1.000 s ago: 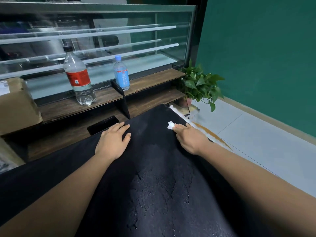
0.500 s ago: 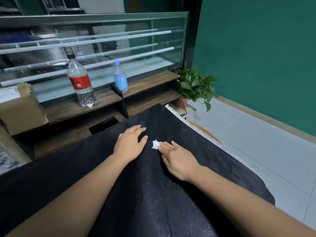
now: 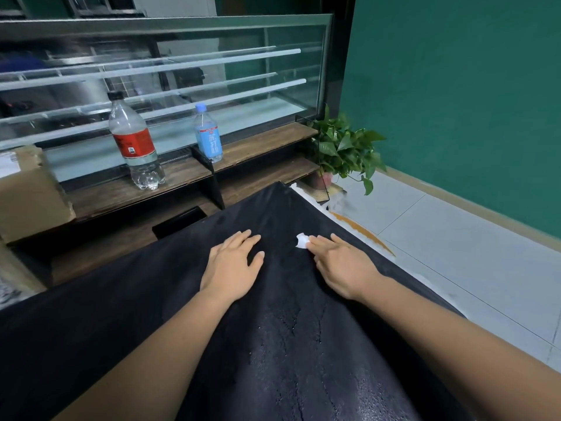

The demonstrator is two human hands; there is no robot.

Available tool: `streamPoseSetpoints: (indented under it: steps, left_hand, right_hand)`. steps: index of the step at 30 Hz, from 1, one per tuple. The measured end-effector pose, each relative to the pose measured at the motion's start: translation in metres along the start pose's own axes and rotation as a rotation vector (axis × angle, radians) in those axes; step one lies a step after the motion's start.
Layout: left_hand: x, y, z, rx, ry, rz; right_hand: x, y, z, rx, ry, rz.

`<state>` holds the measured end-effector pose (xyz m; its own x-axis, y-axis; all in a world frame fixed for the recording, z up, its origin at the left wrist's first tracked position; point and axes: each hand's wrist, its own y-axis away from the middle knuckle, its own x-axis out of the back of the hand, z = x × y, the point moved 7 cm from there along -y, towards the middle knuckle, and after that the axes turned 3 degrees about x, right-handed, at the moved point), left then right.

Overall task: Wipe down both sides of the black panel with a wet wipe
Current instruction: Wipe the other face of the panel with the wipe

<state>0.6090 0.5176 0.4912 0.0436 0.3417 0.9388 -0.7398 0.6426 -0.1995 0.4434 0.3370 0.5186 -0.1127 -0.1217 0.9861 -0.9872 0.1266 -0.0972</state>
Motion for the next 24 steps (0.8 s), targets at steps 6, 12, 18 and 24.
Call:
streamPoseSetpoints:
  steps: [6, 12, 18, 24]
  left_hand:
    - [-0.001, 0.003, 0.0, 0.0, -0.023, 0.01]
    - [-0.002, 0.003, 0.0, 0.003, -0.045, 0.001]
    - [0.0, 0.003, 0.001, 0.007, -0.05, 0.004]
    - [0.001, 0.003, 0.002, 0.016, -0.052, 0.004]
  right_hand:
    - [0.007, -0.02, 0.037, -0.092, 0.021, -0.021]
    - [0.006, -0.034, 0.049, -0.167, -0.005, -0.075]
    - [0.003, -0.016, 0.041, -0.162, -0.039, -0.021]
    - [-0.006, 0.018, 0.001, -0.061, -0.086, 0.019]
